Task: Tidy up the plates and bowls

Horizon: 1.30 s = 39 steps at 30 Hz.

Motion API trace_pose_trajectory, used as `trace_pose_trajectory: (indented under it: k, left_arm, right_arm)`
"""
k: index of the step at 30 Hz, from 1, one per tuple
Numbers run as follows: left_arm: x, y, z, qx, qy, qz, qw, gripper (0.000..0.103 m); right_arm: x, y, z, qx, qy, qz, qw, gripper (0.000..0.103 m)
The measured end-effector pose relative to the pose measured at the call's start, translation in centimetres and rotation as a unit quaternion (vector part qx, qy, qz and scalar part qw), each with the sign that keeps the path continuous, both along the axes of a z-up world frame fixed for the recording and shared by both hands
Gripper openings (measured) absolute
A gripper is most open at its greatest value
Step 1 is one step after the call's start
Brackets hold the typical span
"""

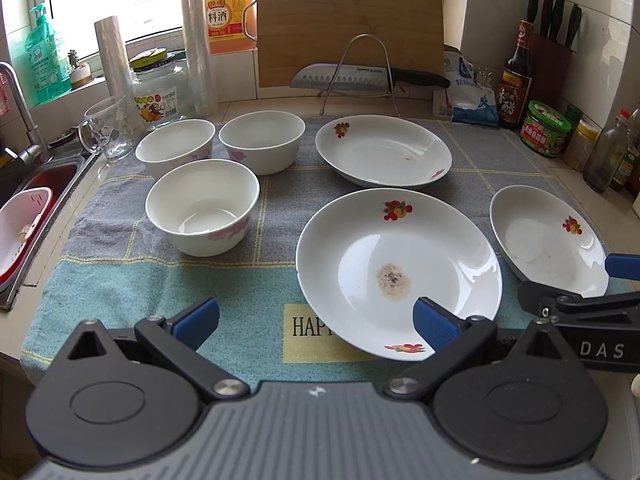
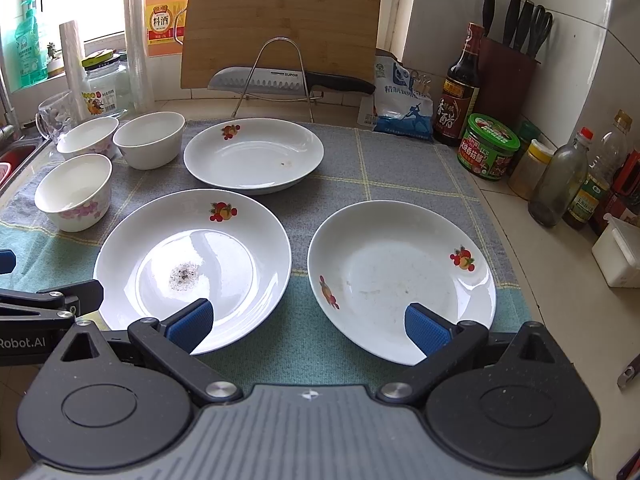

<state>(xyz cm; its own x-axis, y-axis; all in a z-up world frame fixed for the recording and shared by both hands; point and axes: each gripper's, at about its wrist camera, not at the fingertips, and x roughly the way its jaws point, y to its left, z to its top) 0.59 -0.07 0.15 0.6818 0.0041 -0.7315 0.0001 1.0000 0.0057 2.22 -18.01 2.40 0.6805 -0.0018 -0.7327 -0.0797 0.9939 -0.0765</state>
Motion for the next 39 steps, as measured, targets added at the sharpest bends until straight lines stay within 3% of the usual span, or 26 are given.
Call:
trace_pose_trajectory:
  k: [28, 34, 39]
  left_arm:
    - [1.0, 1.2, 0.0, -0.009, -0.006, -0.029, 0.9995, 0.102]
    - [1.3, 1.5, 0.3, 0.003, -0.012, -0.045, 0.9989, 0.102]
    - [1.9, 2.0, 0.2, -0.013, -0.009, -0.076, 0.997, 0.102]
  right_arm:
    - [0.4, 1.2, 0.1, -0.012, 0.0, -0.017, 1.0, 0.103]
    - [0.4, 1.7, 0.2, -0.017, -0.003, -0.023, 1.0, 0.103]
    - [0.3, 2.0, 0.6, -0.021, -0.013, -0.036, 0.999, 0.103]
